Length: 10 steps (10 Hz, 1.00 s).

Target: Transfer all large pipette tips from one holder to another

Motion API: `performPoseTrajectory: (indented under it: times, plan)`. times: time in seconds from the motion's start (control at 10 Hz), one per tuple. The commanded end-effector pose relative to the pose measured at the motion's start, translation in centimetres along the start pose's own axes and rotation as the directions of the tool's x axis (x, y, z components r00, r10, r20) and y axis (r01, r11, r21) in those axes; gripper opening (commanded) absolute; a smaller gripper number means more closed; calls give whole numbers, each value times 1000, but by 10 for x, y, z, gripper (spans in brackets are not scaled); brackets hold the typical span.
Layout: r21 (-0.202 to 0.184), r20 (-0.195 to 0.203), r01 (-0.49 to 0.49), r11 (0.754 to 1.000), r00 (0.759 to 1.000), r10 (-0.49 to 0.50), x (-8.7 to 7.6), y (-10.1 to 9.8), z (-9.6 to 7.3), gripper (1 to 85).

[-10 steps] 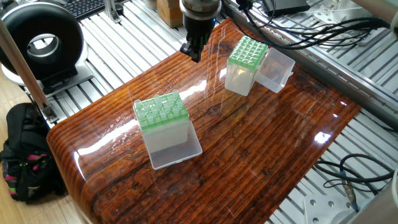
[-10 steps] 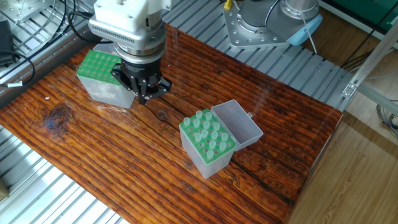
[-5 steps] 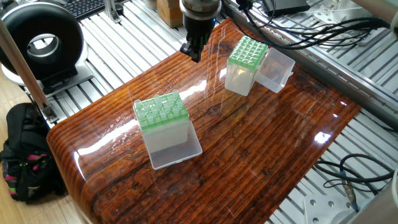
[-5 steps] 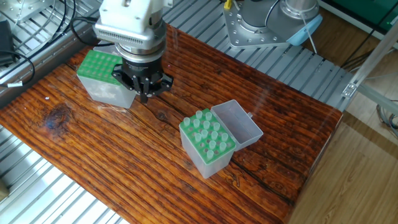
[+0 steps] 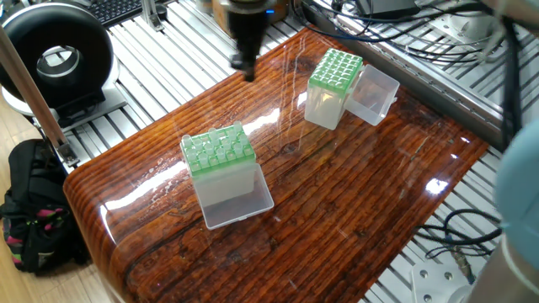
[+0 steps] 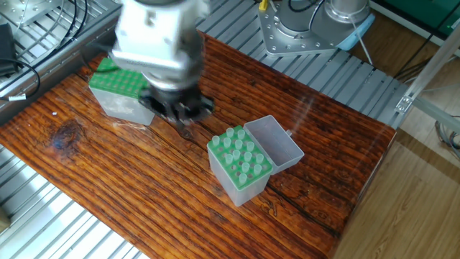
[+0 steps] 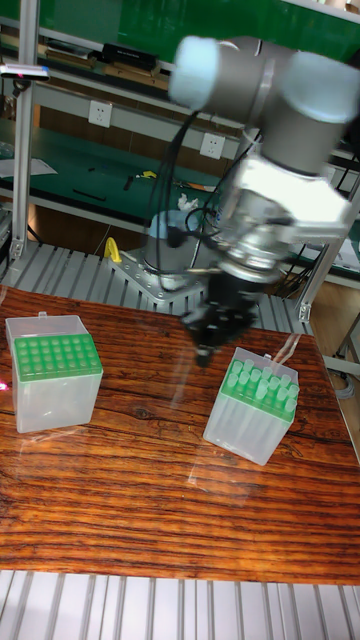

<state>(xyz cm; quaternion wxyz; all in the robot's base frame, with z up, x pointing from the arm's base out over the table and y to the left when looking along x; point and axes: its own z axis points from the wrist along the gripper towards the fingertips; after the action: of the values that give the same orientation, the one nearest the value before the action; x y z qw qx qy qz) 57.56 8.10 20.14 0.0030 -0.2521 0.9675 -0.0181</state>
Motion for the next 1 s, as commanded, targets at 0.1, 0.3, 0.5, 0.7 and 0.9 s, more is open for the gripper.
performPoseTrajectory:
  times: [0.1, 0.3, 0.5, 0.7, 0.9]
  plan:
    - [-30, 40, -117, 993, 992, 119, -36, 79, 1, 147]
    - [-68, 16, -74, 995, 997, 76, -30, 111, 2, 140]
    - [-50, 62, -75, 996, 995, 78, -32, 113, 8, 140]
    - [-26, 105, -90, 996, 990, 92, -42, 106, 4, 190]
    - [-8, 36, -107, 994, 994, 107, -27, 108, 9, 387]
